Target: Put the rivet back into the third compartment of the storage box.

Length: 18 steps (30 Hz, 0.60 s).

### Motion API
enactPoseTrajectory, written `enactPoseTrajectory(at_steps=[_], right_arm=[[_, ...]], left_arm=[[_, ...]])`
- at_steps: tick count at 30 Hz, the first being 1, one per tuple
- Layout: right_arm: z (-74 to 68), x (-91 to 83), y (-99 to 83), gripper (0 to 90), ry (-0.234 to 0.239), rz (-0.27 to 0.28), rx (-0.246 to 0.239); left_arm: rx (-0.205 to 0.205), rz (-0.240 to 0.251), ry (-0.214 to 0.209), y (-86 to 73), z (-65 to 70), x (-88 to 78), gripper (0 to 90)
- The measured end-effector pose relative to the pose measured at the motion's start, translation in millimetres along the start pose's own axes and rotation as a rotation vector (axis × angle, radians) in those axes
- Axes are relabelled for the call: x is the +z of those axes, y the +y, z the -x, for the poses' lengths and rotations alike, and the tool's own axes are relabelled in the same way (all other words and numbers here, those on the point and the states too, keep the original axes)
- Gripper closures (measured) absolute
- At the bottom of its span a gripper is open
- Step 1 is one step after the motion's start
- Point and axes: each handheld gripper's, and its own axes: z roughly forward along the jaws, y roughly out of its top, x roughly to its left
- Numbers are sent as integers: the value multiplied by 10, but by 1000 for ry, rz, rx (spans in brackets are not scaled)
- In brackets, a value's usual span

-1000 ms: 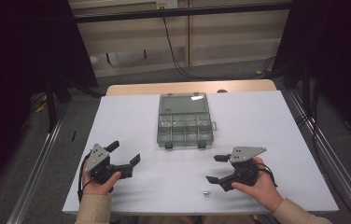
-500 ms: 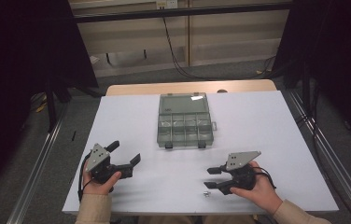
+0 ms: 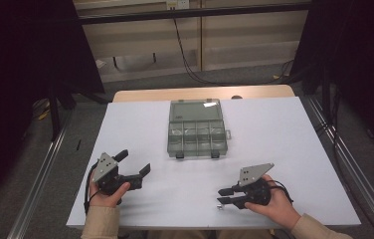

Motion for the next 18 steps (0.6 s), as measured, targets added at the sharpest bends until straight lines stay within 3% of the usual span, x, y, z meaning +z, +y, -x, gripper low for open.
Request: enactPoseTrajectory(at_steps=[18], right_arm=[[-68, 83, -65, 759, -6, -58, -17]], left_arm=[[17, -6, -31, 28, 20, 129, 30]])
